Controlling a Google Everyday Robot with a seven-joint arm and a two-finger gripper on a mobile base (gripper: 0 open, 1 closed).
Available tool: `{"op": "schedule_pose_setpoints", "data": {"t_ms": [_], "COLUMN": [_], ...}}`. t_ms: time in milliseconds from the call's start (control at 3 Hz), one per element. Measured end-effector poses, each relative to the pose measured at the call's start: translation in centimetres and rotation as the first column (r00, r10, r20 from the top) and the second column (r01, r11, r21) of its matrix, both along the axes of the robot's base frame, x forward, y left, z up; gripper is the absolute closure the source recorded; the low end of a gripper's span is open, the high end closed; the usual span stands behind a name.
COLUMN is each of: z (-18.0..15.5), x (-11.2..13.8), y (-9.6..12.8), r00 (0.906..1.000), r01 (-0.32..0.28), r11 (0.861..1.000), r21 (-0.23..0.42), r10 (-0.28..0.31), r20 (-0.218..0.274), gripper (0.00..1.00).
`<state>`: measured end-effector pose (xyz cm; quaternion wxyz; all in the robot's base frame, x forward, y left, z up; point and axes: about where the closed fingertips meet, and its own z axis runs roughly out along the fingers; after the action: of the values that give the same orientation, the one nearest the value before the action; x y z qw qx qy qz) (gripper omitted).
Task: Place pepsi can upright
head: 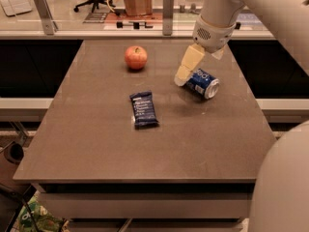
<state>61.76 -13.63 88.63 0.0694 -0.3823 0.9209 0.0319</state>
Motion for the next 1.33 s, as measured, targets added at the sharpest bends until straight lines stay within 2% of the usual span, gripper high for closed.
{"op": "schedule_pose_setpoints", "data": {"t_ms": [333, 667, 1000, 1333], "z": [-0.1, -0.4, -0.5, -0.6], "x": [0.5, 1.1, 1.0, 0.5], "y": [-0.2, -1.1, -2.4, -3.0], "r00": [0.9997, 0.9985, 0.9912, 0.9814], "r01": [-0.005, 0.039, 0.129, 0.191], "r11": [1.0, 0.999, 0.991, 0.979], "r21": [-0.027, -0.016, 0.038, 0.076], "r10": [0.004, -0.04, -0.127, -0.188], "r20": [-0.025, -0.038, -0.035, -0.038], "gripper": [0.0, 0.0, 0.0, 0.0]}}
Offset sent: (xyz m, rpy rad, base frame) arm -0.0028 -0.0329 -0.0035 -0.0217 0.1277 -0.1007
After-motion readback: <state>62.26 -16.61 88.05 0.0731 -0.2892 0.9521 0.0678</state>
